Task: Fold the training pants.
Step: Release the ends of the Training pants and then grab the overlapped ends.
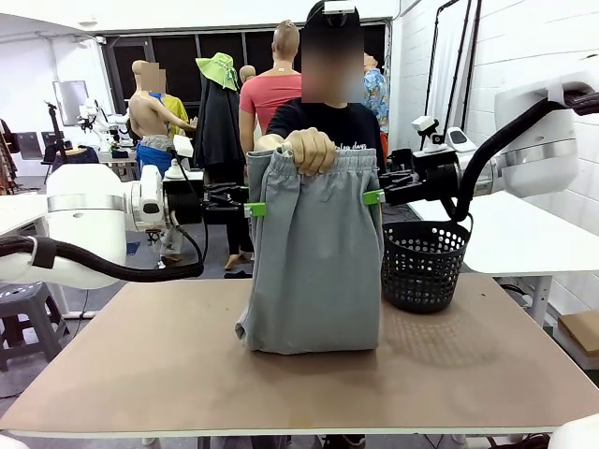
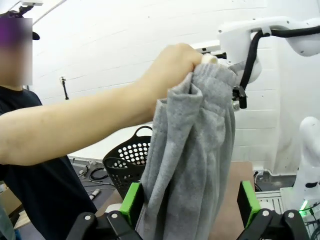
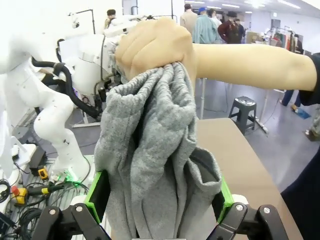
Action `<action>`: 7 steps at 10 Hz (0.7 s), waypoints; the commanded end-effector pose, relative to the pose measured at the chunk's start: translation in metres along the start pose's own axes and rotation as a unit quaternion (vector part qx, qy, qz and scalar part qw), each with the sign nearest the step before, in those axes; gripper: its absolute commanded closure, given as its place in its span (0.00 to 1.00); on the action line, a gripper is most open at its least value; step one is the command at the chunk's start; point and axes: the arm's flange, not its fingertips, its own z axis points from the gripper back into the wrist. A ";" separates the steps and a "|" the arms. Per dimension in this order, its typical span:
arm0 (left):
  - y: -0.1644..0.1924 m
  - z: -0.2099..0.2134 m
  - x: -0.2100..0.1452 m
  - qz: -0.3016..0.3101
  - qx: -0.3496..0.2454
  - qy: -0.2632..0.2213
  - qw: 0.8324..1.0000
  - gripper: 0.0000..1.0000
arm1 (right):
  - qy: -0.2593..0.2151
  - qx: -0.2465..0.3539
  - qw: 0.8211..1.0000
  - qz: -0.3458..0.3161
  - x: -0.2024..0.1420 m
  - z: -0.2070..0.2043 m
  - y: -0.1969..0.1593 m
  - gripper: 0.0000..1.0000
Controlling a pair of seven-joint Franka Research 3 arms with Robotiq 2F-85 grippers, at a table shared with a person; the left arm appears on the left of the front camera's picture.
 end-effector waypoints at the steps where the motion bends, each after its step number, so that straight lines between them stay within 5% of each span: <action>1: 0.008 -0.001 -0.003 -0.004 -0.022 0.010 1.000 0.00 | -0.001 0.025 1.000 -0.008 0.005 0.007 -0.001 0.00; 7: 0.010 -0.013 -0.003 -0.001 -0.036 0.016 0.999 0.00 | 0.001 0.070 0.998 0.004 0.004 0.014 0.007 0.00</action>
